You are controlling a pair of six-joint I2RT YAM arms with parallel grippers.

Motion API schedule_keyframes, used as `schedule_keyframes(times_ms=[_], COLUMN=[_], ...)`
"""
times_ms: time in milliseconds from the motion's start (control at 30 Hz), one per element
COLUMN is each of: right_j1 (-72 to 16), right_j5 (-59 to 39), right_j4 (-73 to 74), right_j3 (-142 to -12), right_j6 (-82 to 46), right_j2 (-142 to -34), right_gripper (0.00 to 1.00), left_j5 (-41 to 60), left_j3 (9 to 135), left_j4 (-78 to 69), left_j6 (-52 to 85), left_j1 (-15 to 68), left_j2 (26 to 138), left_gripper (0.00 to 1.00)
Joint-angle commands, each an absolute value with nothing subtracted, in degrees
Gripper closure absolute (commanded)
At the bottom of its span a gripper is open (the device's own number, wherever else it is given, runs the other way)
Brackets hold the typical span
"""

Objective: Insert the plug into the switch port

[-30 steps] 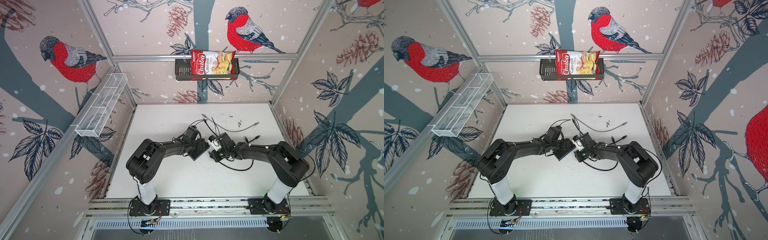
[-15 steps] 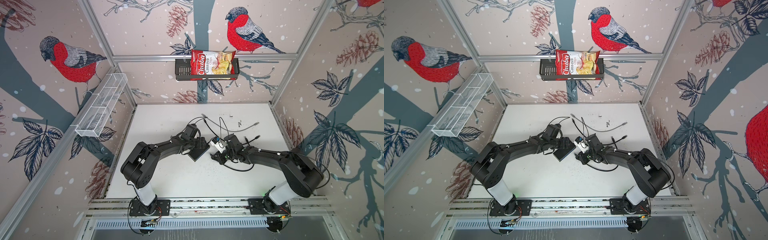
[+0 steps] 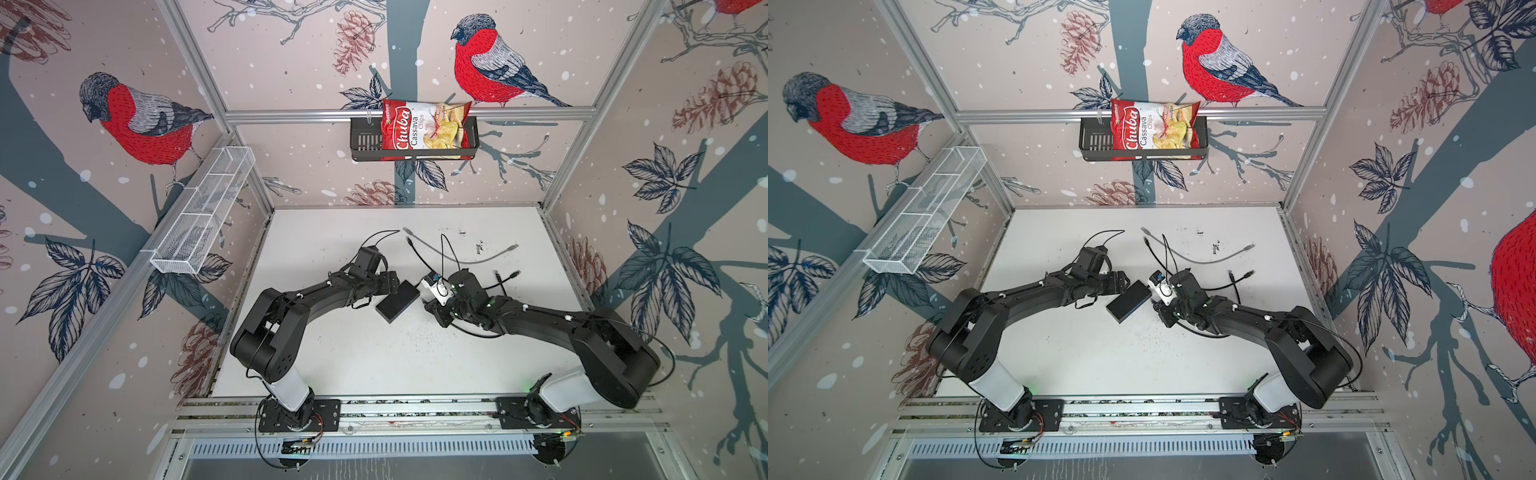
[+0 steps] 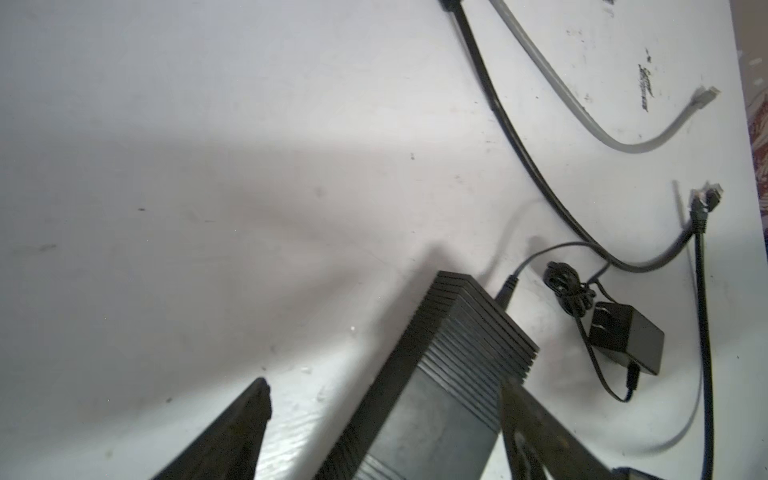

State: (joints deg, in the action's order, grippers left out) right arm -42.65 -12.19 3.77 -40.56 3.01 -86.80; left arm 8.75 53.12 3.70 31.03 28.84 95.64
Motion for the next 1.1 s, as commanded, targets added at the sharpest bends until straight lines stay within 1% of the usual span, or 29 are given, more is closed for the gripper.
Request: schedule_keyframes(times_ms=[0, 400, 1067], right_j1=[-43.5, -47.0, -48.3], right_j5=[-7.2, -3.7, 0.4], right_j4=[-1.7, -8.5, -10.9], right_j3=[-44.1, -51.1, -56.2], right_j6=[4.1, 3.3, 3.1], right_j2=[-89.8, -97.6, -102.0], right_gripper=[0.99, 0.99, 0.99], left_j5=[8.0, 7.4, 9.7], left_j3=[54.8, 64.3, 64.4], left_j4=[5.0, 7.7, 6.5], left_j6=[28.9, 26.4, 26.6], left_j1=[28.1, 28.2, 30.2], left_j2=[97.6, 106.1, 109.9], left_gripper=[0.16, 0.16, 0.16])
